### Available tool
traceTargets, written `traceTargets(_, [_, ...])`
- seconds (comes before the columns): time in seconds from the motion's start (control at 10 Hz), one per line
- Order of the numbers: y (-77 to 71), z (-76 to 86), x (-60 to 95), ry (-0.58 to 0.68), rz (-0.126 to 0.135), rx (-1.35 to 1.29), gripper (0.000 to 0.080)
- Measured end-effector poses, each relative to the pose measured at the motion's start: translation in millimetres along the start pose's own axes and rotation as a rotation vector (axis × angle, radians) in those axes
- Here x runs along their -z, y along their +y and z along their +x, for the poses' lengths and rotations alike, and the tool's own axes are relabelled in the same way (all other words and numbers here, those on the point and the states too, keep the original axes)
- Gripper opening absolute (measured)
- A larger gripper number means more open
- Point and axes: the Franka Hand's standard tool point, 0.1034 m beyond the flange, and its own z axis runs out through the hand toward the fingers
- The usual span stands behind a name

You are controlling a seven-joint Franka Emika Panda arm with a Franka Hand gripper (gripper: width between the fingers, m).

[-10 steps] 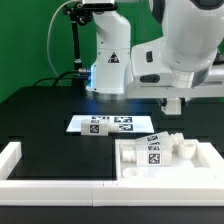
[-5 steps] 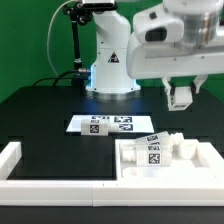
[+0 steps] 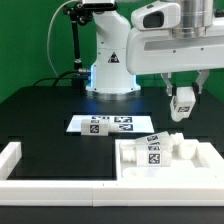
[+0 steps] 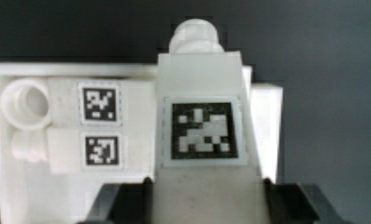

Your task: Assemble one leg

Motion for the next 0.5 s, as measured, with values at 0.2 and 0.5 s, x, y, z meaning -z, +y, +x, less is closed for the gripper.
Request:
traceTargets(0.2, [1.7, 26.2, 20.8, 0.124, -0.003, 0.052, 0.0284])
traceTargets(0.5, [6.7, 29.3, 17.1, 0.310, -0.018, 0.034, 0.0284])
